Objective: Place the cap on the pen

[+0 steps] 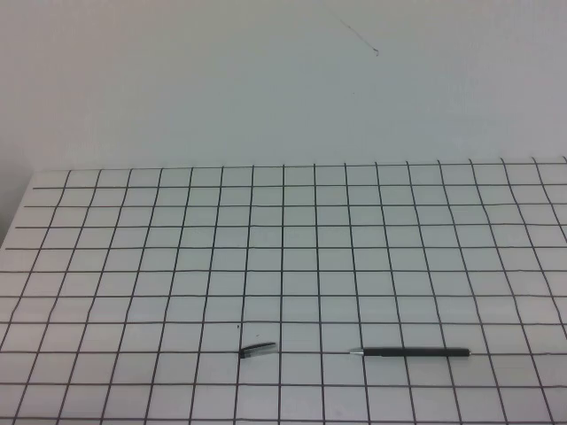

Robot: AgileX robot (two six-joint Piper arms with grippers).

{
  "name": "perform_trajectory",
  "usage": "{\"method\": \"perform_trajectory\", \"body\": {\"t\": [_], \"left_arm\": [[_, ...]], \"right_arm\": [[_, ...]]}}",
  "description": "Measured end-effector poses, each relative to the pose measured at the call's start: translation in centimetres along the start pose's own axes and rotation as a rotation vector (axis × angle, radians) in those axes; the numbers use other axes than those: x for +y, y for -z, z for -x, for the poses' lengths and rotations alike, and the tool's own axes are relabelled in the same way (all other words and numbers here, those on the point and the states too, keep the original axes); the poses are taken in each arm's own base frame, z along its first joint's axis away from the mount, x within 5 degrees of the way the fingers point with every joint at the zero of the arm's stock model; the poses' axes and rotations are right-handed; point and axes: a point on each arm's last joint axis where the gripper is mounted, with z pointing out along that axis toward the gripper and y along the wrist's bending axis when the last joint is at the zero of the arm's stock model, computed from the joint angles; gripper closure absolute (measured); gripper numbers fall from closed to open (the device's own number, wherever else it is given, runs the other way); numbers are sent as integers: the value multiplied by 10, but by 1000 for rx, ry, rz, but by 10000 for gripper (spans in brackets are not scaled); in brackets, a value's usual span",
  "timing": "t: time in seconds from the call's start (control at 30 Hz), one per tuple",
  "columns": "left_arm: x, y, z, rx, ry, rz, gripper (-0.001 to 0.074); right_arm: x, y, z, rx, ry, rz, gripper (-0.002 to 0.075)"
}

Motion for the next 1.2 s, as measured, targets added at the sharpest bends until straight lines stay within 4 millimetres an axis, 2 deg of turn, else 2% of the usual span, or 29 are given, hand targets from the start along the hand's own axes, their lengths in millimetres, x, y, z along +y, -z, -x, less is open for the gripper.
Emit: {"method": "perform_trajectory", "body": {"t": [0.43,0.63,0.8,0.9,1.2], "left_arm": [[0,0,2,-20,-2,1,735],[0,0,9,-99,-2,3,736],[1,2,21,-231,-2,7,735],[1,5,29,-322,-2,10,735],[1,14,49,-568,-9,17,735]], "right_arm": [[0,0,0,2,0,0,726],[0,0,0,2,0,0,726],[0,0,0,-3,0,0,726],[-1,0,5,-59,0,-9,726],[-5,7,34,-386,0,-62,726]]}}
